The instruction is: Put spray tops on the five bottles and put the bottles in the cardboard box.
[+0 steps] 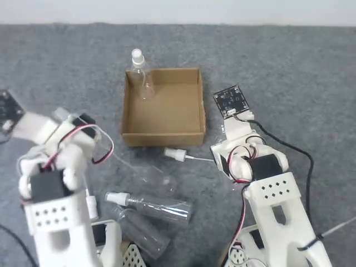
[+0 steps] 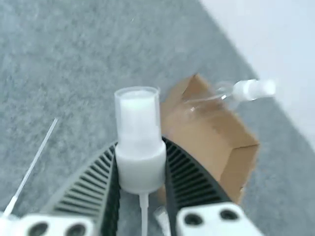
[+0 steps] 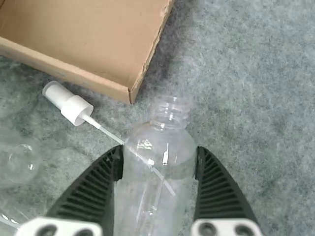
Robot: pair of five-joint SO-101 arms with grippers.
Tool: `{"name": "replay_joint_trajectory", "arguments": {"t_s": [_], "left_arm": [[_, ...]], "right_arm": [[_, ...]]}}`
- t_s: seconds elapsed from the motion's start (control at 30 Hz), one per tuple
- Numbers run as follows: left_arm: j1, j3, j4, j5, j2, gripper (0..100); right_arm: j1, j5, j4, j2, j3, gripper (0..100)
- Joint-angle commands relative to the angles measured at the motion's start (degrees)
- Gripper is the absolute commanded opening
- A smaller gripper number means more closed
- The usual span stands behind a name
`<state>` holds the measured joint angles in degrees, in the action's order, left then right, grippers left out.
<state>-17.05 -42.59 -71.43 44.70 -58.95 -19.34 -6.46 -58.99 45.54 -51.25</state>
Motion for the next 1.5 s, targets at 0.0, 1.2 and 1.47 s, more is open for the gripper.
{"name": "replay_joint_trajectory", "arguments": {"t_s": [0.0, 1.2, 1.47], "left_arm": [[-0.4, -0.7, 3.8, -0.8, -6.1, 1], [0.2, -26.9, 50.0, 9.4, -37.0, 1], [0.3, -26.9, 59.5, 13.9, -37.3, 1]], "right_arm": [[0.5, -1.1, 1.2, 1.9, 0.8, 5.9], [0.5, -1.2, 2.9, 2.0, 0.6, 5.7], [0.5, -1.3, 5.2, 2.0, -1.1, 5.8]]}}
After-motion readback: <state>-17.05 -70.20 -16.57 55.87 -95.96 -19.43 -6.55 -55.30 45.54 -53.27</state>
